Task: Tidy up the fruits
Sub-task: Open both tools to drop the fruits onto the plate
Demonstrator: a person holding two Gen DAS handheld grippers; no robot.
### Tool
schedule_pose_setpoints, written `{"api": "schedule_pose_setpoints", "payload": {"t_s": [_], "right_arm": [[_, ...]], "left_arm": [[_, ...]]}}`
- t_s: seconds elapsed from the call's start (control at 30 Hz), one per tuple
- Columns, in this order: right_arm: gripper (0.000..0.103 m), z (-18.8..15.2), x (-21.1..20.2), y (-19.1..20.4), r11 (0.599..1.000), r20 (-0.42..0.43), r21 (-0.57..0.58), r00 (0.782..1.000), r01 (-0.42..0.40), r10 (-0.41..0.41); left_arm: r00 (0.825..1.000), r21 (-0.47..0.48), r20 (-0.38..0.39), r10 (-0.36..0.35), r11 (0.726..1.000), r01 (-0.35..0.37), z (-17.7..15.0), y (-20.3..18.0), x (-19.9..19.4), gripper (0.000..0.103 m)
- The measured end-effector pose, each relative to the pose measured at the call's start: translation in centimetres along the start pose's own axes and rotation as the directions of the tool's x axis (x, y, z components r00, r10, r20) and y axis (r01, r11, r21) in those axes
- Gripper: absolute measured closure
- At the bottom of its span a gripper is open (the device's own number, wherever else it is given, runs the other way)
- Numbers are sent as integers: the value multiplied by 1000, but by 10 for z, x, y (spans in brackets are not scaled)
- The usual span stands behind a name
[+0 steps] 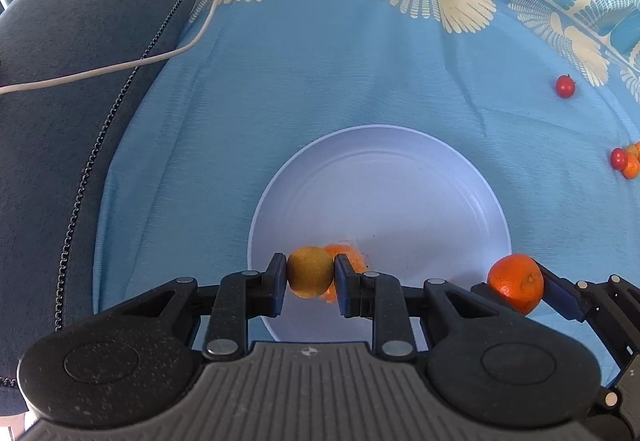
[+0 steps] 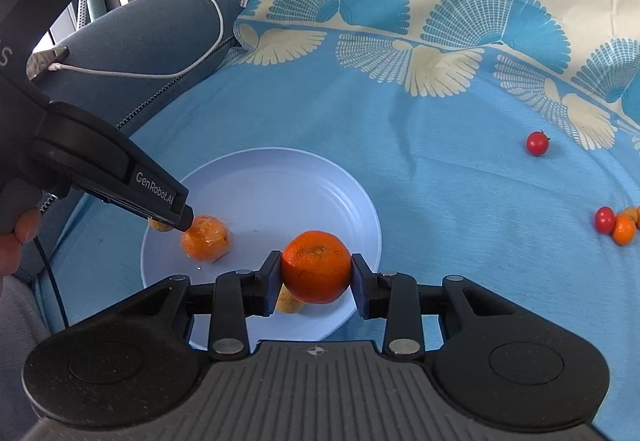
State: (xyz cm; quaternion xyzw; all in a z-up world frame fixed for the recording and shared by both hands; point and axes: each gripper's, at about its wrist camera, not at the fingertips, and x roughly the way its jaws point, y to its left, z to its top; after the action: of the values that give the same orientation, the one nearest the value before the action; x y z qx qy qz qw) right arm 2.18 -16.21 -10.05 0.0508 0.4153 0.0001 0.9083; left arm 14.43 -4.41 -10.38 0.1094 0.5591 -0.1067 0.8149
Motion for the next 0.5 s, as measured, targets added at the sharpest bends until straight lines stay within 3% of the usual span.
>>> {"api": "schedule_pose_setpoints", "payload": {"t_s": [0.13,0.17,0.2,0.27,0.33,0.5], "right_arm": [[65,1,13,-1,1000,-17,-10,1000,-3,3],[65,2,16,-1,1000,-21,-13,1000,-12,12],[64,3,17,-1,1000,-26,-11,999,-22,21],[47,6,16,-3,1000,-30,0,999,-24,24],[29,9,9,-5,1000,-15,20,1000,0,1],[23,3,-27,-19,996,-15,87,1000,25,-24]], "left_arm": [[1000,16,19,8,1000,-8,7,-2,4,74],[1000,13,6,4,1000,-4,9,-2,5,65],[1000,5,-4,-4,1000,4,12,0,5,41],[1000,-21,6,-6,1000,6,14,3,1,10],[999,-13,41,-6,1000,7,14,4,-10,9],[999,26,37,14,1000,-15,16,-1,-48,3]]}}
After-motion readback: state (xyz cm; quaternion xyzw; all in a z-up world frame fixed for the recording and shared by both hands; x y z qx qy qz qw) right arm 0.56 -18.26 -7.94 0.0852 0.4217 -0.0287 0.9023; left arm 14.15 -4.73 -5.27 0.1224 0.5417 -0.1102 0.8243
